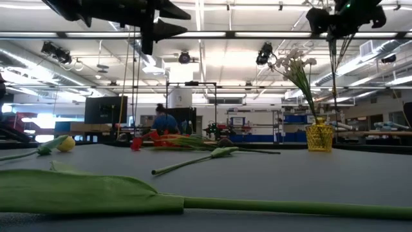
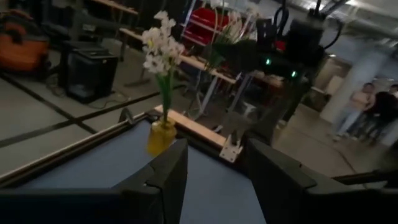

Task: Sort flowers into vase by color
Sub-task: Put the white flowers into the yellow vase

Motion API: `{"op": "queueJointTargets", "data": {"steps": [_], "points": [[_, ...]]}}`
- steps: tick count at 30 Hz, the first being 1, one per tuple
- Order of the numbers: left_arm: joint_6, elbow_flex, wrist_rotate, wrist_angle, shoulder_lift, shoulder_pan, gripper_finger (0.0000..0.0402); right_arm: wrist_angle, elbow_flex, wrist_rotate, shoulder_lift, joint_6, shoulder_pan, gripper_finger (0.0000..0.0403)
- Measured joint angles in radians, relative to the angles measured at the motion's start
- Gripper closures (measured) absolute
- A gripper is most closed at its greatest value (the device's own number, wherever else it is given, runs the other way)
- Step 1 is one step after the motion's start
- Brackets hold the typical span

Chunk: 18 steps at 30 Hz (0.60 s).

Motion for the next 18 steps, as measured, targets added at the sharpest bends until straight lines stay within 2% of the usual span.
{"op": "queueJointTargets", "data": {"steps": [6, 10, 18], "points": [[0.000, 0.000, -0.067, 0.009, 0.013, -0.043, 0.0230, 0.246, -0.023, -0.159, 0.037, -0.165, -0.163, 0.0396], [0.001, 0.000, -0.090, 0.008, 0.019, -0.058, 0.0230, 0.267, -0.023, -0.225, 0.056, -0.169, -0.203, 0.0396], [0.001, 0.000, -0.098, 0.007, 0.019, -0.062, 0.0230, 0.260, -0.023, -0.265, 0.118, -0.138, -0.210, 0.0396]]}}
